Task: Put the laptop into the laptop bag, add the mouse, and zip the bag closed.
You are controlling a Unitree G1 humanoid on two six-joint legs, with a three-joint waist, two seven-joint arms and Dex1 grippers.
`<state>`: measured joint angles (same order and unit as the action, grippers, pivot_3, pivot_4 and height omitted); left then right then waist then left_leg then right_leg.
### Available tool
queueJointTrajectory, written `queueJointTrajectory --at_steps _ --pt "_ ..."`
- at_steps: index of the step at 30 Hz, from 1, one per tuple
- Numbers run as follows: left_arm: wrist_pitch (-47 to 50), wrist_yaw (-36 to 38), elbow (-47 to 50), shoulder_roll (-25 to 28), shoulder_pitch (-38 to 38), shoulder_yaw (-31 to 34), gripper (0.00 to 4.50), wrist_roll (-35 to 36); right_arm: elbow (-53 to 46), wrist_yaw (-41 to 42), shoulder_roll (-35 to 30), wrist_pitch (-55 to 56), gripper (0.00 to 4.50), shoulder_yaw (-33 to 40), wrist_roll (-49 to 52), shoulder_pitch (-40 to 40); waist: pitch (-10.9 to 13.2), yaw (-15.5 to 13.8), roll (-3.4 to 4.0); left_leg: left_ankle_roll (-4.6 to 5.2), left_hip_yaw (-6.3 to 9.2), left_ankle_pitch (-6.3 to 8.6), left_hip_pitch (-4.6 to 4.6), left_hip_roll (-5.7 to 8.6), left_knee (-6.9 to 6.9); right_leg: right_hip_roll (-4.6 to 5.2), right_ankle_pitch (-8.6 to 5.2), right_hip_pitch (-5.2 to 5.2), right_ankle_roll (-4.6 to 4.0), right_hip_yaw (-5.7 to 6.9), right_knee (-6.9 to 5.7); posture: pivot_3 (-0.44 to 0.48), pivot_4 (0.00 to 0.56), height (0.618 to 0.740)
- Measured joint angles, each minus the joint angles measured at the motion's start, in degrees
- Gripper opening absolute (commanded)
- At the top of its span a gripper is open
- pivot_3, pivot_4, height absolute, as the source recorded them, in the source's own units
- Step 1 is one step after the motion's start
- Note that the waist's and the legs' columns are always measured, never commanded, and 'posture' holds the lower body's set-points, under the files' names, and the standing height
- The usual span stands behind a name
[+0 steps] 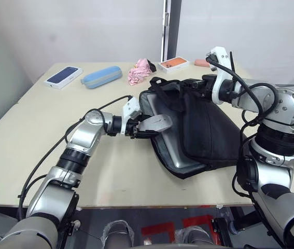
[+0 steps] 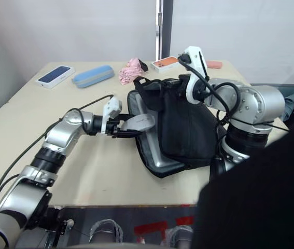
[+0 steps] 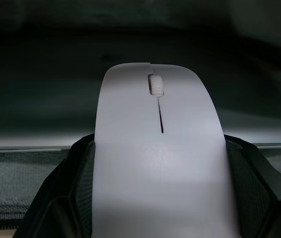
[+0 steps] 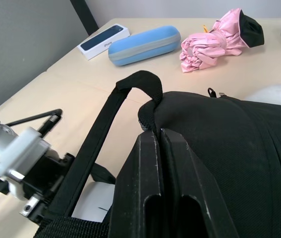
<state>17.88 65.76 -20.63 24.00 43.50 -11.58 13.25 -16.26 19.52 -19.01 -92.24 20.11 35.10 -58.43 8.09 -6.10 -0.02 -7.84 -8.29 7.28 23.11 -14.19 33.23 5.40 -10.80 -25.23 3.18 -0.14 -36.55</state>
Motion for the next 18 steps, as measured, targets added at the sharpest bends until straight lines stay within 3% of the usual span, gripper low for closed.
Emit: queueJointTrajectory --at_steps 18 --pt "-17.7 -7.9 -33.1 -16.2 14.1 1.0 2.87 -6.3 0.1 -12.5 2.6 0.0 0.01 2.0 10.3 1.2 0.0 -0.8 0.0 0.04 0.02 -0.01 0.09 0.03 -0.04 0.01 0.09 0.06 0.09 0.03 0.27 0.0 0.15 0.74"
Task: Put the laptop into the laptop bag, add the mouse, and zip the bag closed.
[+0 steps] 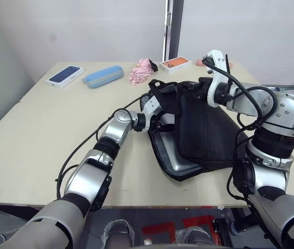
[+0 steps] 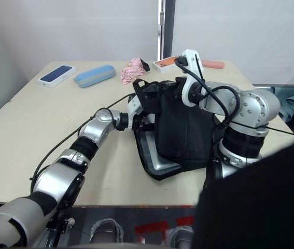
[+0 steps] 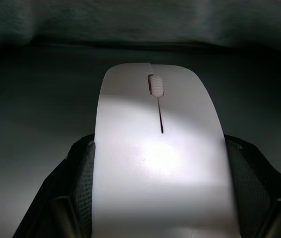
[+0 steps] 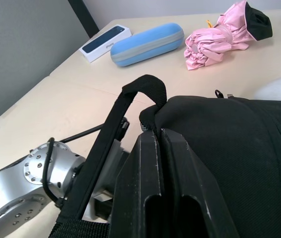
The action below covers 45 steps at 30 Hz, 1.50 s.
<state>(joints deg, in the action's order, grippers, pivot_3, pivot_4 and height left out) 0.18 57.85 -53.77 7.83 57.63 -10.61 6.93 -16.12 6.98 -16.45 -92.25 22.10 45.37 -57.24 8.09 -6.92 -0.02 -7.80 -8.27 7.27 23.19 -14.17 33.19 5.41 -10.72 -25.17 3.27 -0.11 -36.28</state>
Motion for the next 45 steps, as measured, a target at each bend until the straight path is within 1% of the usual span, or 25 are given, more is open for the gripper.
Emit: queueJointTrajectory --at_steps 5,7,8,9,13,17,20,24,26,27,31,33,36,38,40,42,45 --pt "-4.3 -1.8 -6.7 -3.8 2.1 1.6 2.87 -0.6 0.1 -2.6 0.0 0.0 0.01 0.1 2.5 0.0 0.0 -0.2 0.0 0.02 0.0 0.0 0.02 0.01 -0.09 0.0 0.02 0.01 0.02 0.03 0.11 0.0 0.15 0.74" --pt "-4.9 -2.5 -8.0 -4.7 2.5 2.1 3.91 -0.8 0.1 -3.6 0.0 0.0 0.0 0.1 3.3 0.1 0.0 -0.2 0.0 0.02 0.0 0.0 0.02 0.01 -0.09 0.0 0.01 0.01 0.01 0.03 0.11 0.0 0.15 0.74" --pt "-5.2 -2.9 -8.7 -5.0 2.6 2.2 4.28 -1.0 0.1 -4.1 -0.1 0.0 0.0 0.1 3.9 0.1 0.0 -0.2 0.0 0.02 0.0 0.0 0.02 0.01 -0.09 0.0 0.02 0.01 0.02 0.03 0.12 0.0 0.15 0.74" --pt "-5.3 -3.0 -9.1 -5.2 2.6 2.3 4.44 -1.1 0.1 -4.4 -0.1 0.0 0.0 0.2 4.3 0.1 0.0 -0.2 0.0 0.02 0.0 0.0 0.02 0.01 -0.09 0.0 0.02 0.01 0.02 0.02 0.11 0.0 0.15 0.74" --pt "-5.3 -2.7 -9.7 -5.1 2.6 2.7 4.44 -1.2 0.1 -5.9 -0.5 0.0 0.0 0.2 6.1 0.2 0.0 -0.3 0.0 0.02 0.01 0.0 0.02 0.01 -0.09 0.01 0.02 0.02 0.02 0.03 0.12 0.0 0.15 0.74" --pt "-6.0 -0.9 -8.2 -3.2 1.8 2.7 4.44 -2.6 0.3 -7.1 -0.8 0.0 0.0 0.2 7.6 0.3 0.0 -0.2 0.0 0.02 0.01 0.0 0.02 0.01 -0.12 0.01 0.02 0.02 0.02 0.04 0.14 0.0 0.15 0.74" --pt "-4.7 1.9 -4.1 -0.2 -0.2 2.7 4.44 -2.5 0.3 -7.5 -1.7 0.0 0.0 0.2 8.9 0.4 0.0 -0.2 0.0 0.01 0.01 0.0 0.02 0.01 -0.16 0.0 0.01 0.01 0.01 0.06 0.16 0.0 0.15 0.74" --pt "-0.8 6.7 6.9 4.9 -5.7 2.7 4.44 -1.8 0.5 -7.7 -3.0 0.0 0.0 0.4 10.4 0.5 0.0 -0.3 0.01 0.01 0.01 0.0 0.03 0.01 -0.2 0.01 0.0 0.02 -0.01 0.09 0.21 0.0 0.15 0.74" --pt "2.5 8.8 13.6 7.4 -8.9 2.7 4.44 -0.1 0.6 -7.7 -3.0 0.0 0.0 0.3 10.9 0.8 0.0 -0.3 0.02 0.01 0.02 0.0 0.04 0.0 -0.21 0.01 -0.01 0.01 -0.03 0.1 0.23 0.0 0.15 0.74" --pt "5.7 11.0 19.8 10.1 -11.7 2.8 4.44 1.6 0.6 -7.6 -3.1 0.0 0.0 0.3 11.3 1.0 0.0 -0.2 0.03 0.01 0.02 0.01 0.03 -0.01 -0.25 0.0 -0.04 -0.02 -0.07 0.12 0.21 0.0 0.15 0.74" --pt "12.7 14.8 31.8 17.1 -16.3 3.5 4.44 5.1 1.2 -7.5 -3.4 0.0 0.0 0.3 11.7 1.4 0.0 -0.3 0.05 -0.02 0.03 0.01 0.02 -0.01 -0.25 0.02 -0.05 0.0 -0.08 0.16 0.18 0.0 0.15 0.74" --pt "16.4 16.9 37.9 21.9 -19.2 4.3 4.44 7.4 1.6 -7.2 -3.4 0.0 0.0 0.2 11.7 1.5 0.0 -0.2 0.07 -0.03 0.02 0.02 0.01 -0.01 -0.24 0.02 -0.05 -0.02 -0.07 0.14 0.18 0.0 0.15 0.74" --pt "19.0 18.2 42.5 26.7 -22.0 6.5 4.44 10.0 1.7 -6.4 -3.2 0.0 0.0 -0.3 11.6 1.5 0.1 0.0 0.1 -0.06 0.03 0.02 0.01 -0.03 -0.25 -0.01 -0.06 -0.03 -0.06 0.16 0.16 0.0 0.15 0.74" --pt "22.6 18.5 45.3 30.8 -23.6 9.5 4.44 12.8 1.8 -5.5 -2.9 0.1 0.0 -1.6 11.2 1.6 0.1 0.2 0.12 -0.09 0.04 0.02 0.02 -0.04 -0.26 -0.03 -0.06 -0.07 -0.06 0.16 0.16 0.0 0.15 0.74" --pt "25.8 19.3 48.7 34.5 -25.1 12.5 4.44 16.1 1.8 -4.3 -3.0 0.5 0.0 -3.5 10.5 2.0 0.1 0.4 0.13 -0.1 0.03 0.02 0.02 -0.04 -0.3 -0.03 -0.07 -0.06 -0.06 0.17 0.21 0.0 0.15 0.74" --pt "27.9 19.9 51.3 36.8 -26.3 14.8 4.44 18.5 1.8 -3.0 -3.0 1.5 0.0 -5.5 9.8 3.1 0.1 0.4 0.13 -0.1 0.04 0.03 0.02 -0.03 -0.31 -0.01 -0.08 -0.06 -0.06 0.18 0.22 0.0 0.15 0.74" --pt "31.3 20.6 53.6 41.7 -28.7 18.9 4.44 22.3 1.8 -0.2 -3.1 4.5 0.0 -9.3 8.2 5.3 0.1 0.7 0.13 -0.12 0.04 0.02 0.02 -0.04 -0.34 -0.02 -0.09 -0.08 -0.06 0.2 0.2 0.0 0.15 0.74"
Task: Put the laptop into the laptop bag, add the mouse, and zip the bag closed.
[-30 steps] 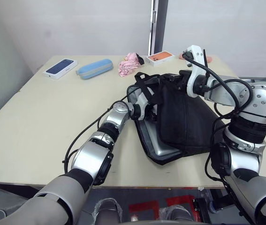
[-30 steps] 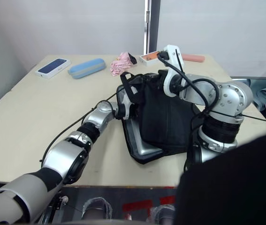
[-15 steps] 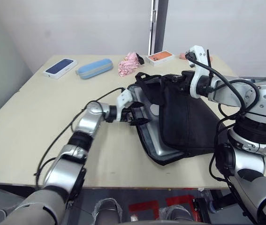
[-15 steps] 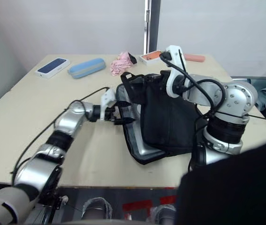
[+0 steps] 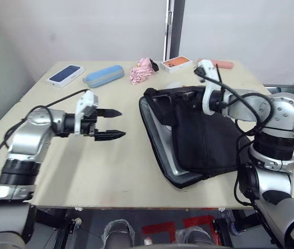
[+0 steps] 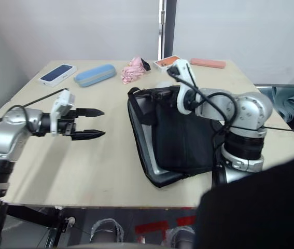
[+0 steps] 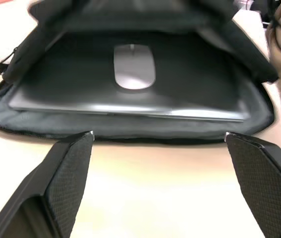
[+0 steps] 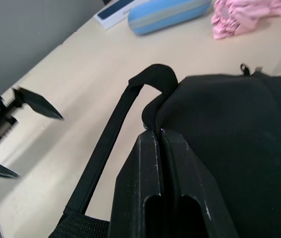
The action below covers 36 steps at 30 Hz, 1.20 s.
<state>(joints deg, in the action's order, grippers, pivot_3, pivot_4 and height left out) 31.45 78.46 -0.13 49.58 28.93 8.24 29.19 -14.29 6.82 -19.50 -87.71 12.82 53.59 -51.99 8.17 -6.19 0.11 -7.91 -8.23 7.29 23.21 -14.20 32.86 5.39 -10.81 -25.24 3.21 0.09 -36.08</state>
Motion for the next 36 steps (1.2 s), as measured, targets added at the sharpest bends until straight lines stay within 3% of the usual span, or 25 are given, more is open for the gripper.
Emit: queueJointTrajectory --at_steps 5,8,17,27,32,36 --pt "2.2 0.9 1.2 5.8 -2.4 5.8 4.44 4.0 0.3 5.1 -1.3 4.2 0.0 -5.1 -2.4 2.6 0.0 0.1 0.0 -0.01 0.01 0.0 -0.02 0.0 0.01 0.01 0.0 0.05 0.01 0.01 0.01 0.0 0.15 0.74" --pt "2.6 0.6 1.3 6.7 -2.8 7.0 4.44 4.7 1.0 7.9 -2.1 6.6 0.0 -7.5 -4.1 3.8 0.0 0.1 -0.01 -0.01 0.02 0.0 -0.02 0.0 0.02 0.01 0.0 0.05 0.01 0.01 -0.01 0.0 0.15 0.74" --pt "2.8 0.1 1.4 7.5 -3.8 7.0 4.44 5.3 -2.5 22.4 -7.2 12.3 0.0 -15.4 -4.4 7.1 0.0 0.7 -0.01 0.0 0.01 0.0 -0.02 -0.05 -0.02 -0.06 -0.03 0.02 -0.04 0.01 -0.01 0.0 0.15 0.74" --pt "0.7 4.1 -0.1 12.8 -4.8 4.8 4.44 3.4 -6.6 45.8 -19.5 24.7 0.0 -26.7 -8.1 8.8 0.0 0.4 -0.05 0.12 0.02 0.06 -0.08 -0.04 0.11 -0.03 -0.01 0.11 -0.05 -0.02 -0.09 0.0 0.15 0.74" --pt "0.6 8.9 0.0 17.5 -6.9 4.7 4.44 3.8 -6.2 52.0 -23.4 28.5 0.0 -29.8 -11.7 8.9 0.0 0.5 -0.05 0.37 0.02 0.19 -0.09 -0.05 0.18 -0.02 -0.01 0.1 -0.06 -0.04 -0.17 0.0 0.15 0.74" --pt "-0.1 10.8 -0.1 20.2 -8.2 4.8 4.5 3.8 -5.9 54.6 -26.6 28.7 1.32 -29.8 -12.8 9.4 0.0 0.3 -0.06 0.4 0.02 0.21 -0.12 -0.04 0.24 0.01 -0.01 0.16 -0.07 -0.04 -0.19 0.0 0.15 0.74"
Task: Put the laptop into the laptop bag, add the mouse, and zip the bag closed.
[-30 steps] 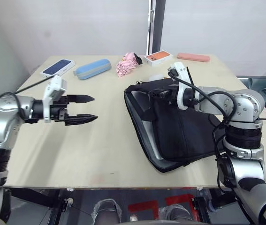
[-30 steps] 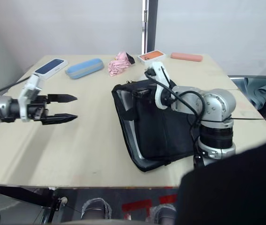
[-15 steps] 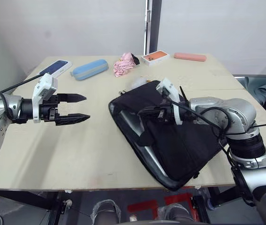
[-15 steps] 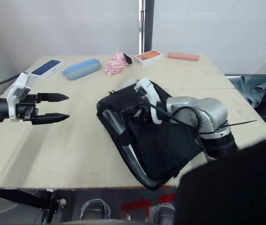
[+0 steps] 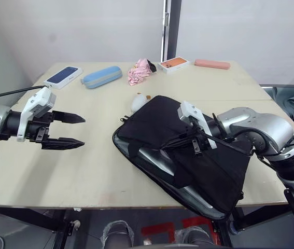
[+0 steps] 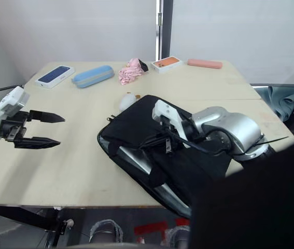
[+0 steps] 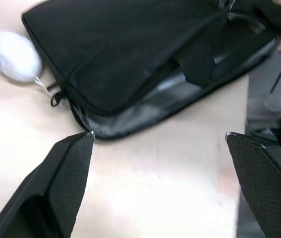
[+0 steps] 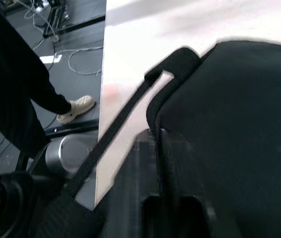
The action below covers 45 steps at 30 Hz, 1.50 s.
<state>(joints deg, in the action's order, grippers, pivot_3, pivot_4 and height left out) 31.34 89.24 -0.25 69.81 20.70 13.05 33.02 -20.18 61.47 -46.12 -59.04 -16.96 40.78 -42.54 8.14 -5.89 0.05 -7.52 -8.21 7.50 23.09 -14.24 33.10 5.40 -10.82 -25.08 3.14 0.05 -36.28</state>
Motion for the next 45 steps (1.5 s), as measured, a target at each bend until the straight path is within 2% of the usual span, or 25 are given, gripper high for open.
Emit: queueJointTrajectory --at_steps 6,9,12,17,19,21,24,26,32,34,35,38,40,42,45 --pt "-4.7 0.1 -1.3 -0.7 1.0 -2.0 4.5 -2.1 -0.6 2.7 -6.3 -1.9 3.39 2.4 0.7 4.8 0.0 -0.2 0.0 0.02 -0.03 0.0 -0.09 0.0 0.04 0.0 0.0 0.03 -0.01 -0.06 -0.08 0.0 0.15 0.74" --pt "-15.1 -0.8 -5.6 -5.9 4.2 -6.7 4.5 -8.1 -1.0 1.0 -9.8 -4.9 4.42 9.1 2.9 7.1 0.0 -0.3 0.01 0.03 -0.05 0.0 -0.16 0.01 0.12 0.02 -0.01 0.08 -0.02 -0.12 -0.21 0.0 0.15 0.74" --pt "-24.1 -1.1 -13.0 -12.8 8.1 -11.2 4.5 -12.5 -2.7 -1.0 -12.9 -8.6 4.47 18.0 6.2 10.6 0.0 -1.2 -0.01 0.07 -0.03 0.0 -0.19 0.01 0.28 0.03 0.0 0.16 -0.03 -0.13 -0.26 0.0 0.15 0.74" --pt "-42.7 -0.5 -31.6 -24.4 19.9 -18.3 4.5 -20.5 -9.7 -2.5 -16.9 -20.0 4.47 41.1 18.1 23.5 -0.1 -2.7 -0.08 0.16 -0.05 0.01 -0.18 0.01 0.41 0.03 0.0 0.17 -0.04 -0.19 -0.33 0.0 0.15 0.74" --pt "-48.9 -0.4 -39.4 -28.8 23.7 -20.2 4.5 -22.9 -13.7 -2.6 -17.0 -23.3 4.47 52.1 21.8 29.8 -0.1 -3.4 -0.1 0.21 -0.06 0.01 -0.16 0.01 0.45 0.05 0.0 0.17 -0.04 -0.22 -0.32 0.0 0.15 0.74" --pt "-52.8 -0.3 -45.2 -31.7 25.8 -21.5 4.5 -24.5 -17.4 -2.9 -16.6 -24.6 4.47 60.0 23.6 34.9 -0.1 -3.4 -0.13 0.26 -0.09 0.03 -0.15 0.01 0.5 0.05 0.0 0.17 -0.04 -0.24 -0.33 0.0 0.15 0.74" --pt "-58.3 -0.5 -54.7 -36.8 31.2 -23.3 4.5 -27.6 -23.2 -2.8 -13.7 -25.4 4.47 74.6 25.9 44.5 -0.1 -3.8 -0.15 0.27 -0.07 0.03 -0.12 0.02 0.57 0.09 -0.01 0.14 -0.02 -0.23 -0.36 0.0 0.15 0.74" --pt "-61.2 -0.7 -59.1 -38.6 33.7 -23.7 4.5 -29.4 -25.3 -3.0 -13.5 -25.5 4.47 80.9 27.3 48.1 -0.1 -3.6 -0.16 0.27 -0.09 0.03 -0.18 0.02 0.6 0.09 0.0 0.19 0.0 -0.26 -0.37 0.0 0.15 0.74" --pt "-66.3 -3.9 -68.5 -42.7 39.3 -24.5 4.5 -34.0 -27.9 -7.8 -12.9 -25.4 4.47 92.7 36.8 56.7 -0.1 -3.8 -0.16 0.27 -0.06 0.03 -0.19 0.05 0.63 0.16 -0.02 0.21 0.08 -0.22 -0.35 0.0 0.15 0.74" --pt "-66.4 -4.0 -70.0 -44.3 40.3 -24.5 3.95 -34.9 -29.3 -10.2 -11.1 -24.3 4.5 95.8 41.7 61.7 -0.1 -4.2 -0.17 0.3 -0.05 0.04 -0.15 0.08 0.57 0.19 -0.04 0.21 0.1 -0.17 -0.23 0.0 0.15 0.74" --pt "-66.5 -4.1 -70.4 -44.7 40.4 -24.5 3.83 -35.2 -29.7 -11.1 -10.6 -23.6 4.5 96.8 43.4 63.5 -0.1 -4.3 -0.17 0.31 -0.06 0.05 -0.11 0.11 0.51 0.23 -0.04 0.19 0.11 -0.16 -0.17 0.0 0.15 0.74" --pt "-66.8 -3.6 -71.7 -45.7 41.2 -24.4 2.61 -36.0 -31.3 -16.3 -6.9 -19.1 4.5 99.6 52.7 75.9 -0.1 -4.9 -0.17 0.32 -0.05 0.06 -0.06 0.13 0.23 0.28 -0.04 0.23 0.13 -0.05 0.19 0.0 0.15 0.74" --pt "-66.9 -2.7 -71.8 -46.3 41.9 -24.3 1.88 -36.0 -32.3 -18.2 -1.9 -16.4 4.5 99.7 56.4 84.5 -0.1 -5.5 -0.18 0.32 -0.01 0.06 -0.03 0.13 0.08 0.4 -0.1 0.24 0.22 0.07 0.36 0.0 0.15 0.74" --pt "-66.8 -1.6 -71.9 -46.3 42.0 -23.7 1.22 -35.8 -32.0 -18.6 3.6 -15.1 4.5 98.2 55.9 91.2 -0.1 -5.8 -0.19 0.31 -0.02 0.08 0.01 0.18 -0.06 0.46 -0.18 0.22 0.36 0.1 0.48 0.0 0.15 0.74" --pt "-66.9 -0.7 -71.9 -46.4 42.1 -22.6 0.11 -35.4 -28.7 -18.7 7.9 -12.8 4.5 93.9 52.8 96.4 -0.1 -5.5 -0.19 0.31 -0.02 0.11 0.04 0.21 -0.12 0.52 -0.2 0.23 0.42 0.1 0.61 0.0 0.15 0.74"
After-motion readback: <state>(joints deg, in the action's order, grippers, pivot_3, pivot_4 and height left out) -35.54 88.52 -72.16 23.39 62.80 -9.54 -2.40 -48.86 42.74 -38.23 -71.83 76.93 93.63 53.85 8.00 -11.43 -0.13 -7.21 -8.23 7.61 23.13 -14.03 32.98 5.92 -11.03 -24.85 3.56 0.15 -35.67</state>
